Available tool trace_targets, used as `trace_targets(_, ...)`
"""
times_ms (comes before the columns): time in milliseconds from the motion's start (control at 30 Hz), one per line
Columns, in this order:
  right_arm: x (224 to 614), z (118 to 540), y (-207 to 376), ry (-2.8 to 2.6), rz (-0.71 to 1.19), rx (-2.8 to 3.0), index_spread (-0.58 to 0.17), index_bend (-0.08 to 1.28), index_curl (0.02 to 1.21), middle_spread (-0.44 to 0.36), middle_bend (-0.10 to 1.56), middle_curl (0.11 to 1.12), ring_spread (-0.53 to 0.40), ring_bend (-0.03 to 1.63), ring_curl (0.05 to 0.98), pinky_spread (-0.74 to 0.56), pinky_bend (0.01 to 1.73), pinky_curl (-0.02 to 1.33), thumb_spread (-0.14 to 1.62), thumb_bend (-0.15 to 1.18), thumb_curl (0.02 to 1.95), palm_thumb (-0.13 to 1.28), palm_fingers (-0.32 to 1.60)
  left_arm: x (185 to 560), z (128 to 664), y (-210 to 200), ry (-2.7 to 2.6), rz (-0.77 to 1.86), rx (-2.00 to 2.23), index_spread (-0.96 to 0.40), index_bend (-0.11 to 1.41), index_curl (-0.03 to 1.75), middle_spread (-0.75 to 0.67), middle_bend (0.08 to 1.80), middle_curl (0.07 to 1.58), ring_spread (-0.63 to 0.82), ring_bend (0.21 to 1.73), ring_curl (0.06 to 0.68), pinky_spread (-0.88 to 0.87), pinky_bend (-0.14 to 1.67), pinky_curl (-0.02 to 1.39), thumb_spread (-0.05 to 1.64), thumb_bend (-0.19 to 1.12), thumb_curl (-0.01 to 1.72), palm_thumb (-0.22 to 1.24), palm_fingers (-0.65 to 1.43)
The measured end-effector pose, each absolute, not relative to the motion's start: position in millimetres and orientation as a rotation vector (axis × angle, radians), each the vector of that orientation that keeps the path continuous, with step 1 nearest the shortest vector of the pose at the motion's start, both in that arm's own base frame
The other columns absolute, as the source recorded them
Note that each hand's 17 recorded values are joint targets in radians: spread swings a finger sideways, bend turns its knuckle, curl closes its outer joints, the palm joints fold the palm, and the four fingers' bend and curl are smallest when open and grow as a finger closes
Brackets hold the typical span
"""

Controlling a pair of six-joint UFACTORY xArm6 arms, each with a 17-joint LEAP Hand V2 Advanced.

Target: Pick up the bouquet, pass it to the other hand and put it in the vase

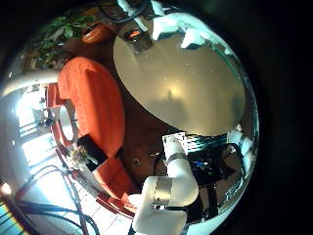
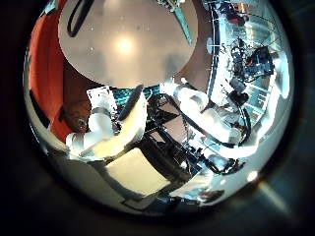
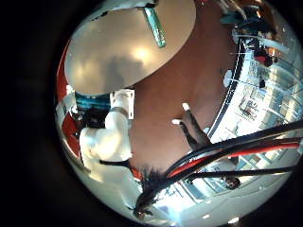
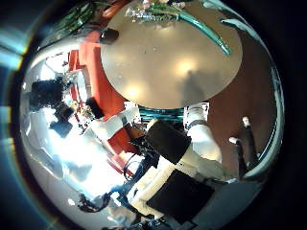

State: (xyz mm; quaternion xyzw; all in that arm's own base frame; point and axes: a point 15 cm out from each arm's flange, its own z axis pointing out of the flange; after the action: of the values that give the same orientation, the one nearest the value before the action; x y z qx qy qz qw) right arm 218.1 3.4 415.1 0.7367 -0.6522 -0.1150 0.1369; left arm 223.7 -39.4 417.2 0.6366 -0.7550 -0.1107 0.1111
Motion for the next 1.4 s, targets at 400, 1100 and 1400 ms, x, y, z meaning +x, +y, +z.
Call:
trace_targets(400, 225.7, 413.1, -1.5, -1.873, -0.345, 2.148, -0.337, 0.17, 0.33, -0.105, 0.39, 0.43, -0.136, 0.75, 0.265, 0.20, 0.54, 0.13, 1.20, -0.02, 0.28, 0.33, 0.44, 230.7, 408.7, -51.3, -2.222, -0.341, 1.820, -0.09, 0.19, 0.41, 0.16, 0.19, 0.35, 0.31, 0.54, 0.149, 0.37, 0.23, 0.31, 1.15, -0.02, 0.32, 0.35, 0.36)
trace_targets(1100, 316.8, 303.5, -126.8, -2.235, -0.480, 1.826, -0.270, 0.18, 0.34, -0.120, 0.46, 0.46, -0.196, 0.87, 0.295, 0.08, 0.64, 0.10, 1.14, -0.01, 0.31, 0.37, 0.45, 239.5, 396.5, -56.1, -2.409, -0.354, 1.619, -0.09, 0.19, 0.42, 0.18, 0.19, 0.33, 0.33, 0.54, 0.146, 0.36, 0.22, 0.32, 1.16, -0.02, 0.31, 0.35, 0.35)
trace_targets(1400, 354.8, 242.9, -126.7, -2.311, -0.410, 1.779, -0.265, 0.19, 0.37, -0.138, 0.49, 0.49, -0.208, 0.90, 0.311, 0.06, 0.64, 0.08, 1.11, -0.02, 0.34, 0.43, 0.46, 247.0, 382.1, -50.2, -2.403, -0.361, 1.609, -0.09, 0.19, 0.42, 0.18, 0.19, 0.33, 0.33, 0.54, 0.146, 0.36, 0.22, 0.33, 1.16, -0.02, 0.31, 0.34, 0.35)
